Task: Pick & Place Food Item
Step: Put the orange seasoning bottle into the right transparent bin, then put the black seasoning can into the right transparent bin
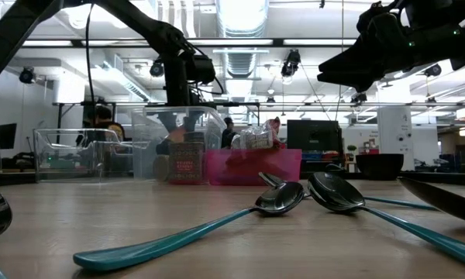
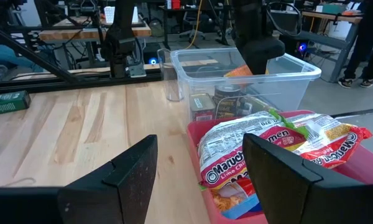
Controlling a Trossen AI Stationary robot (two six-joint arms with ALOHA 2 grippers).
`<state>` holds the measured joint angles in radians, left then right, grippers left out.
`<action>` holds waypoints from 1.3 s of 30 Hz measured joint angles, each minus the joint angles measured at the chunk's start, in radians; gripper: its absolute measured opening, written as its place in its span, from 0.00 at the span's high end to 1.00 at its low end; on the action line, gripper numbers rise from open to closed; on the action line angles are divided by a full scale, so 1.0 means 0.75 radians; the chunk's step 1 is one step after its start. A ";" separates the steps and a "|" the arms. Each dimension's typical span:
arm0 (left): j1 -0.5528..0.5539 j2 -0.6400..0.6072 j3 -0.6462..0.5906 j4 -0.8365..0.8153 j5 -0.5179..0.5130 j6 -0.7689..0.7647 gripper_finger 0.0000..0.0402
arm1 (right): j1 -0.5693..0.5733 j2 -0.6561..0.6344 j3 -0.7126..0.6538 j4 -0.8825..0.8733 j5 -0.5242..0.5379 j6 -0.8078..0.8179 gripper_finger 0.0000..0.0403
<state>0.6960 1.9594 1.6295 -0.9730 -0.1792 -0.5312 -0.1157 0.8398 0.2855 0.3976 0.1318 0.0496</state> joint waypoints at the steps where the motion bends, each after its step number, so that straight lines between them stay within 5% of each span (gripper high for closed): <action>1: 0.000 0.000 0.000 0.000 0.000 0.002 0.53 | 0.000 0.000 0.000 0.000 0.000 0.001 0.42; 16: 0.000 0.002 -0.003 0.008 0.022 -0.001 0.30 | 0.000 0.000 0.000 0.000 0.000 0.001 0.42; 30: -0.005 -0.005 0.009 -0.005 0.013 0.009 0.28 | 0.000 0.000 0.000 0.000 0.000 0.002 0.42; 39: -0.075 -0.148 0.009 -0.058 -0.005 0.013 0.28 | 0.000 0.000 0.000 0.000 0.000 0.002 0.42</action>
<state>0.6398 1.8488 1.6362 -1.0164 -0.1830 -0.5213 -0.1154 0.8394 0.2852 0.3977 0.1318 0.0509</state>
